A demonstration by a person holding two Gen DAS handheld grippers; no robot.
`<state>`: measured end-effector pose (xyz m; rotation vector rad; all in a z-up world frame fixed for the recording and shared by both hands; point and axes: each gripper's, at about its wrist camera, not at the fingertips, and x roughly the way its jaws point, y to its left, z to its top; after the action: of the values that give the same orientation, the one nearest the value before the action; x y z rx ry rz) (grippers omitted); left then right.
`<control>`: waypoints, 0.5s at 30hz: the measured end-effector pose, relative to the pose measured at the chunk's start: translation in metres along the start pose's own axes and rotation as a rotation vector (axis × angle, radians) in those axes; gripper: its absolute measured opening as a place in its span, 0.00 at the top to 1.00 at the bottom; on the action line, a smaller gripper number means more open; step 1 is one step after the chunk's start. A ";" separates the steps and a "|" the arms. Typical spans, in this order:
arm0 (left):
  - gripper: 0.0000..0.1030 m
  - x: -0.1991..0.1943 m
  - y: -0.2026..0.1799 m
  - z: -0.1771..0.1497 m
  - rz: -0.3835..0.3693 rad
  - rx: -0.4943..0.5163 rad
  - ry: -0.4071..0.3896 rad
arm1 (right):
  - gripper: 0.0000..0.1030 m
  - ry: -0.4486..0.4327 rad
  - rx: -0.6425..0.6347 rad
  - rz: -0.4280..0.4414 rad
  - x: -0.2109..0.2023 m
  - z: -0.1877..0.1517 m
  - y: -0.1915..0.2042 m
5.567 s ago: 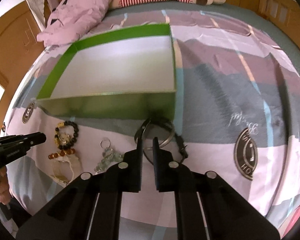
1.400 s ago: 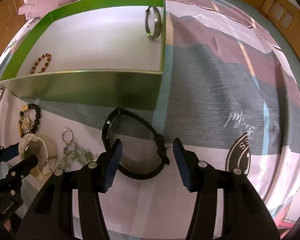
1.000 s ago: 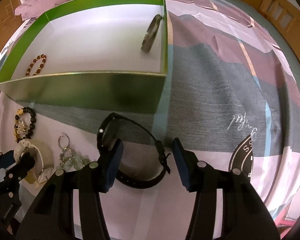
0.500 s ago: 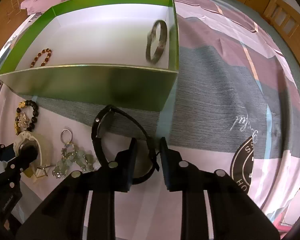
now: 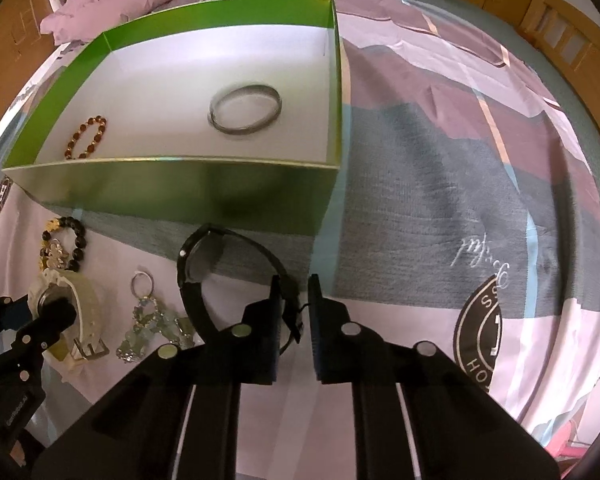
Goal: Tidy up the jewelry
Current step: 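Grasp the black strap watch with the right tool and lift it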
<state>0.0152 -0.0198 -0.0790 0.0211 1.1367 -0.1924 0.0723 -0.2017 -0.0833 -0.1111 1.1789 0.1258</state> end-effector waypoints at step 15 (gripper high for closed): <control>0.80 -0.019 0.023 0.006 -0.012 -0.061 -0.043 | 0.88 -0.063 0.006 0.013 -0.031 0.001 -0.001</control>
<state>0.0166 0.0044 -0.0614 -0.0432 1.0994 -0.1679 0.0620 -0.2033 -0.0539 -0.0930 1.1177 0.1365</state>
